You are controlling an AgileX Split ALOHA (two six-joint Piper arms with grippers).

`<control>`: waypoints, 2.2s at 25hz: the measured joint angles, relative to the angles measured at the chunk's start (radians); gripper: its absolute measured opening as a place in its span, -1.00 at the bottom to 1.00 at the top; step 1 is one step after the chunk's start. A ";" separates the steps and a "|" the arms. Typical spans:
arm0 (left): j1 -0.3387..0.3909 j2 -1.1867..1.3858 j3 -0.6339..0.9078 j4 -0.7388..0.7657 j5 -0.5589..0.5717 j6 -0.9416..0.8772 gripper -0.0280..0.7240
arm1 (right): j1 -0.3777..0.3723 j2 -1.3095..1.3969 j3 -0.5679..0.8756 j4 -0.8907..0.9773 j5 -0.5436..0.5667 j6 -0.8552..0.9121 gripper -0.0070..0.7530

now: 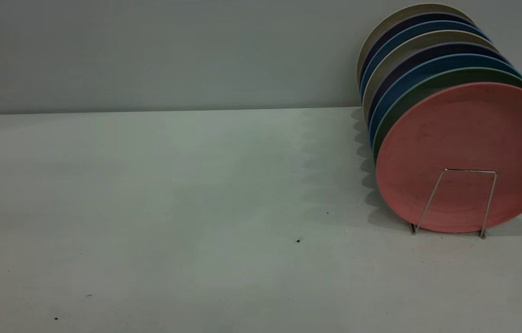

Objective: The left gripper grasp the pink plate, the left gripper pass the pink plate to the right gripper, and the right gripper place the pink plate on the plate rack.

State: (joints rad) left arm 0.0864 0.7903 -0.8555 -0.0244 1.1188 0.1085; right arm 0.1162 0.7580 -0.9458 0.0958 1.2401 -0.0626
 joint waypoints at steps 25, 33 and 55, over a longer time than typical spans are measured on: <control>-0.121 -0.811 0.370 0.009 0.019 -0.092 0.36 | 0.000 -0.509 0.465 -0.019 -0.108 -0.122 0.31; -0.126 -0.812 0.370 -0.023 0.019 -0.078 0.36 | 0.000 -0.509 0.465 -0.019 -0.108 -0.123 0.12; -0.133 -0.812 0.370 -0.024 0.019 -0.077 0.36 | -0.081 -0.767 0.465 -0.017 -0.106 -0.121 -0.36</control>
State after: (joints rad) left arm -0.0463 -0.0222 -0.4860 -0.0486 1.1376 0.0311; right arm 0.0352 -0.0087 -0.4804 0.0788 1.1346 -0.1836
